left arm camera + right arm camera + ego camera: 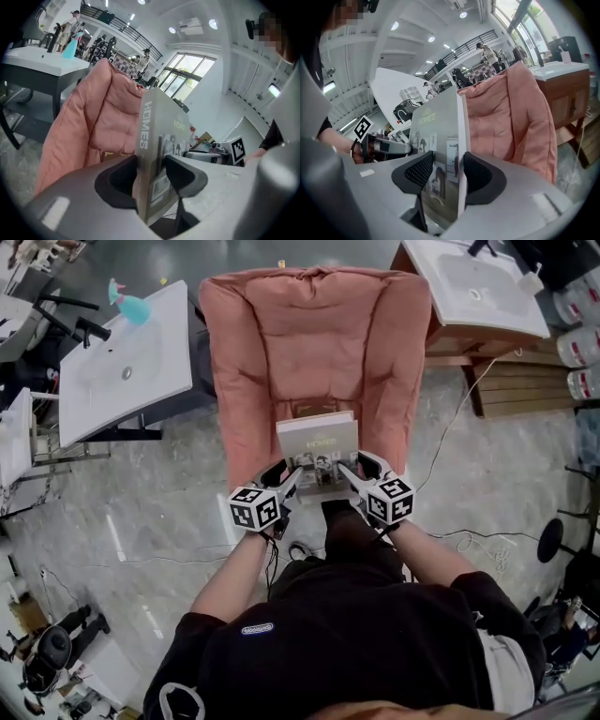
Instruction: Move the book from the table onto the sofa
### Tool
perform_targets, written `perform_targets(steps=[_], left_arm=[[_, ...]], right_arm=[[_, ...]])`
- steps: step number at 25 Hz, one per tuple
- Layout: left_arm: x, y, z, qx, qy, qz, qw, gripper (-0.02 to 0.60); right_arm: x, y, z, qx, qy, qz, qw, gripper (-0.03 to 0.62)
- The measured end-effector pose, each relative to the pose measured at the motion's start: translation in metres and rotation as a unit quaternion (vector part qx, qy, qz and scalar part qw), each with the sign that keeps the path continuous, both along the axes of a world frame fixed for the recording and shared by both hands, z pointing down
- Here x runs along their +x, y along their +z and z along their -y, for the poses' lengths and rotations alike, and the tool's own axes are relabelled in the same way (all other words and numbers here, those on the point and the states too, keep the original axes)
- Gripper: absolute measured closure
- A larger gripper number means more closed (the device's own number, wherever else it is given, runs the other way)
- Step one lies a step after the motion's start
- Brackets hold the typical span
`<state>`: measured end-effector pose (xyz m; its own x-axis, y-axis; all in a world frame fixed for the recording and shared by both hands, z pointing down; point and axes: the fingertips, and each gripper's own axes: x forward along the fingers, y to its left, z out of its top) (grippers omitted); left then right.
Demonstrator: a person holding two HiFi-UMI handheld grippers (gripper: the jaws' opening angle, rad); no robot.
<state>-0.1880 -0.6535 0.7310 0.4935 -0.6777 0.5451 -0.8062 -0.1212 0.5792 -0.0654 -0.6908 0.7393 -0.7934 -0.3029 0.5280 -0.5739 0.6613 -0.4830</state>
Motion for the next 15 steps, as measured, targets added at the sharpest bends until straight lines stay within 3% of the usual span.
perform_targets(steps=[9, 15], left_arm=[[0.002, 0.092, 0.033, -0.065, 0.029, 0.003, 0.9975, 0.391], [0.0, 0.137, 0.055, -0.092, 0.032, -0.006, 0.9952, 0.391]], right_arm=[[0.003, 0.099, 0.024, -0.079, 0.006, -0.033, 0.996, 0.368], [0.002, 0.141, 0.045, -0.098, 0.009, -0.053, 0.994, 0.37]])
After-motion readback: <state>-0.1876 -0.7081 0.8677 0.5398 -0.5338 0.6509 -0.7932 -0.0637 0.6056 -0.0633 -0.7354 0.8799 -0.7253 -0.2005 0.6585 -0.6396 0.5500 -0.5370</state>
